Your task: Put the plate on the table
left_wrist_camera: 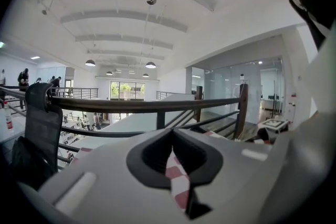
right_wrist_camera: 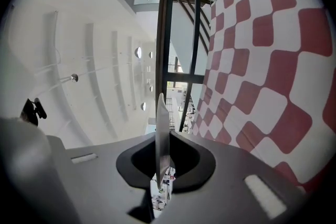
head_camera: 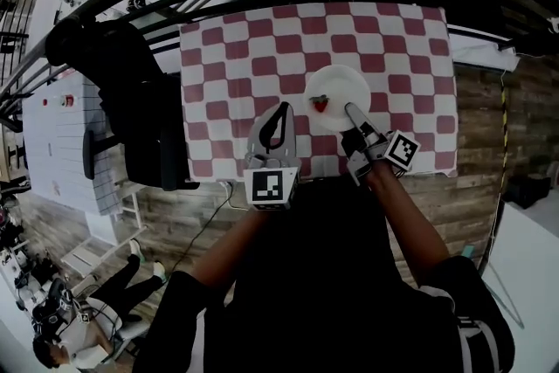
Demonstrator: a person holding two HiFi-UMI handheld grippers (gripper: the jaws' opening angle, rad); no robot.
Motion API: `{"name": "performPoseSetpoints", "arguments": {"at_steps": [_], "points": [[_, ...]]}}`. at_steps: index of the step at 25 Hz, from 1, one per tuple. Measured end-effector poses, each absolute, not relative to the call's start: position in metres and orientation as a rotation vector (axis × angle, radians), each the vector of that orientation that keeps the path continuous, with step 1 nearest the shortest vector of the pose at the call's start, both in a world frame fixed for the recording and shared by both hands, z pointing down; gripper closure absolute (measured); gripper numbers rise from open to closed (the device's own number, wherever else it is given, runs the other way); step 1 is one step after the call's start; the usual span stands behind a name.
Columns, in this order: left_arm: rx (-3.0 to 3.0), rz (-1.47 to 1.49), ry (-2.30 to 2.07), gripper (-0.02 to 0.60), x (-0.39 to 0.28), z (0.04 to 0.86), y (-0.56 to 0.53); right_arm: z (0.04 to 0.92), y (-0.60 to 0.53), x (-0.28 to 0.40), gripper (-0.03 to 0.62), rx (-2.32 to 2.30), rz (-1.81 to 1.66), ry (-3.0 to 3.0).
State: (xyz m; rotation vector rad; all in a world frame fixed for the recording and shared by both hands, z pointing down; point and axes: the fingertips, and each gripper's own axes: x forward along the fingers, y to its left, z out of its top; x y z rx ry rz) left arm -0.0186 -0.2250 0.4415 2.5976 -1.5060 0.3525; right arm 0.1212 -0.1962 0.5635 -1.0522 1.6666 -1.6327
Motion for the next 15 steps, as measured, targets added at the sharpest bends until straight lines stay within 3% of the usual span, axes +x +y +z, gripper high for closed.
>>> {"name": "performPoseSetpoints", "arguments": {"at_steps": [15], "points": [[2.501, 0.32, -1.548, 0.572, -0.085, 0.444, -0.228, 0.585, -0.226, 0.085, 0.577, -0.996, -1.554, 1.693]]}}
